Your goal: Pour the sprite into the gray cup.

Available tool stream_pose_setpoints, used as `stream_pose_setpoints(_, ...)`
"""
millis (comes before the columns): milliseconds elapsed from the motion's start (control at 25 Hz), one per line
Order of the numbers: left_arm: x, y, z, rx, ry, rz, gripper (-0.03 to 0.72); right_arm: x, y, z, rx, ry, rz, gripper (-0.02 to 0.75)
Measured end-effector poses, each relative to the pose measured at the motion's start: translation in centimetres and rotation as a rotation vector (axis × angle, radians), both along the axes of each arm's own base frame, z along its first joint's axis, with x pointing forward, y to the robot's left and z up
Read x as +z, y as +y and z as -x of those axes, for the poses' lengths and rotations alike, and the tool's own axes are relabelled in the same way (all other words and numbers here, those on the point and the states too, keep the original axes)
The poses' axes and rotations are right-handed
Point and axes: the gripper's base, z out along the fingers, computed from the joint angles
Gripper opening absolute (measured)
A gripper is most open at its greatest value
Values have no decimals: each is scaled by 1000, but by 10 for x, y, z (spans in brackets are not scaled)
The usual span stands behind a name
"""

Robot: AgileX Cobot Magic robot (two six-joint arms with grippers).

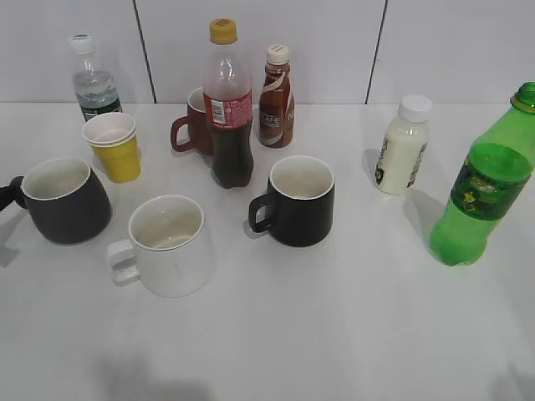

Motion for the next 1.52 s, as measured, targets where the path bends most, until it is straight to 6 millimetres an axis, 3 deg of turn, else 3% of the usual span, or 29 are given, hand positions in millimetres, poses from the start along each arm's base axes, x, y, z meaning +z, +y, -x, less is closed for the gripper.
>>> stream_pose_setpoints(480,-11,-28,-32,-34,40,-33,368,0,0,0,0,0,0,591)
stream_pose_setpoints(680,-25,-31,-36,-46,36,4,347,0,0,0,0,0,0,591)
stream_pose_setpoints(960,-22,-31,-47,-67,-65,38,318,0,0,0,0,0,0,591)
stream_pose_setpoints(1520,-21,-38,-54,-158,-88,20,-4,0,0,0,0,0,1,591)
